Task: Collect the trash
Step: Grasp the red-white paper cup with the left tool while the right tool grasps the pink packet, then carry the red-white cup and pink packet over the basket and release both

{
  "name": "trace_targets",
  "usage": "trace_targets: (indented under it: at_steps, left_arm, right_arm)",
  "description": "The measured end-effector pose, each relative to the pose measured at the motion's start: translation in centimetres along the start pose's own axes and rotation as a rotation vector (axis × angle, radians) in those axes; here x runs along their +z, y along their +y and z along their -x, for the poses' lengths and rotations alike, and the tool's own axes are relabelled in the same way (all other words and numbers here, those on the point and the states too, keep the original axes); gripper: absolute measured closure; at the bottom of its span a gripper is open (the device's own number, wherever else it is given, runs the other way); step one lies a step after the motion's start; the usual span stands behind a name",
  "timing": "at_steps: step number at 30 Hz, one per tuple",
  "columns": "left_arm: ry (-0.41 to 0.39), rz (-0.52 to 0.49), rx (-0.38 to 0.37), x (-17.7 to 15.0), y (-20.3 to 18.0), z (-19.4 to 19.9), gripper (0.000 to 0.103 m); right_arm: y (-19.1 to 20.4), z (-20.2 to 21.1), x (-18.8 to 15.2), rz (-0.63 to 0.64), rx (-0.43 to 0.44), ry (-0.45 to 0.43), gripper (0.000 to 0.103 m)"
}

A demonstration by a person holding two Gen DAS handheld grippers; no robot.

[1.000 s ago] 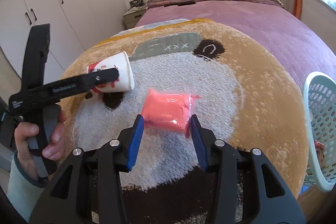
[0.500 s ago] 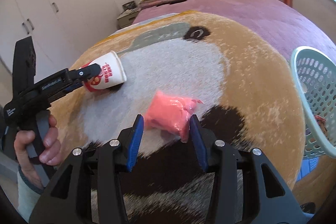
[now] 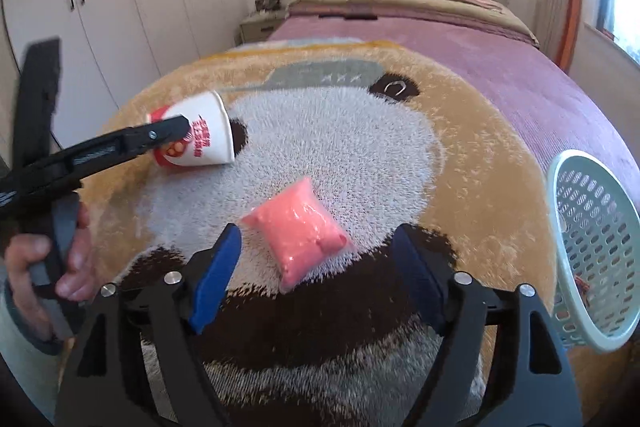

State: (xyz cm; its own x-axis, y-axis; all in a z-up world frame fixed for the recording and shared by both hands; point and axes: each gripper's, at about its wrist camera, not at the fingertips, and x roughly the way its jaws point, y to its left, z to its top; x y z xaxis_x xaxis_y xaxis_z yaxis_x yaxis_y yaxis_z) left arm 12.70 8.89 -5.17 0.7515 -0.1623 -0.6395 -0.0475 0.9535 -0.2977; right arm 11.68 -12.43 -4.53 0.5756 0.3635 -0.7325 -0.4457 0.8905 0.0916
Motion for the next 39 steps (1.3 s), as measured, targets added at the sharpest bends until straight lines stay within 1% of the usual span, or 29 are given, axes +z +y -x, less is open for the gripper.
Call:
trace_targets:
  at_steps: [3, 6, 8, 9, 10, 12, 15, 20, 22, 25, 28, 30, 33, 39]
  left_arm:
    - [0.002, -0.016, 0.014, -0.1, -0.2, 0.0, 0.044]
    - [0.014, 0.001, 0.003, -0.1, 0.1, -0.3, 0.044]
    - [0.023, 0.019, -0.011, -0.2, 0.5, -0.5, 0.044]
    - [0.027, 0.029, -0.019, -0.1, 0.8, -0.5, 0.044]
    - [0.029, 0.039, -0.028, -0.1, 1.0, -0.6, 0.044]
    - [0.032, 0.048, -0.036, -0.2, 1.1, -0.7, 0.044]
    - [0.033, 0.042, -0.036, -0.4, 1.1, -0.5, 0.044]
    - [0.022, 0.016, -0.025, -0.7, 0.5, -0.1, 0.044]
    - [0.01, 0.008, -0.037, -0.7, 0.3, 0.1, 0.045]
    - [-0.011, -0.011, -0.043, -0.6, -0.3, 0.6, 0.045]
    - [-0.008, -0.02, -0.059, -0.5, -1.2, 1.2, 0.046]
    - [-0.022, -0.052, -0.074, -0.4, -2.6, 2.0, 0.046]
    - [-0.041, -0.108, -0.093, 0.0, -5.1, 2.9, 0.046]
    - [-0.036, -0.182, -0.163, 1.2, -10.8, 2.5, 0.046]
  right_arm:
    - [0.8, -1.7, 0.2, 0.02, 0.005, 0.028, 0.028]
    - [1.2, -3.0, 0.3, 0.03, -0.053, 0.061, 0.028]
    - [1.4, -3.0, 0.2, 0.038, -0.067, 0.059, 0.031]
    - [1.5, -3.0, 0.2, 0.04, -0.065, 0.057, 0.042]
    - [1.5, -3.1, 0.1, 0.044, -0.058, 0.059, 0.056]
    - [1.5, -3.0, 0.1, 0.041, -0.065, 0.055, 0.061]
    - [1.1, -2.6, 0.1, 0.019, -0.078, 0.037, 0.062]
    - [-0.6, -2.2, 0.2, -0.068, -0.085, 0.011, 0.062]
    - [-1.1, -1.7, 0.1, -0.094, -0.093, -0.008, 0.063]
    - [-1.6, -0.4, 0.1, -0.12, -0.103, -0.071, 0.063]
    - [-2.3, 0.5, -0.1, -0.161, -0.113, -0.078, 0.063]
    - [-3.0, 1.3, -0.3, -0.185, -0.127, -0.092, 0.063]
    - [-4.3, 3.3, -0.4, -0.214, -0.146, -0.135, 0.063]
    - [-8.6, 7.5, 0.0, -0.297, -0.196, -0.216, 0.063]
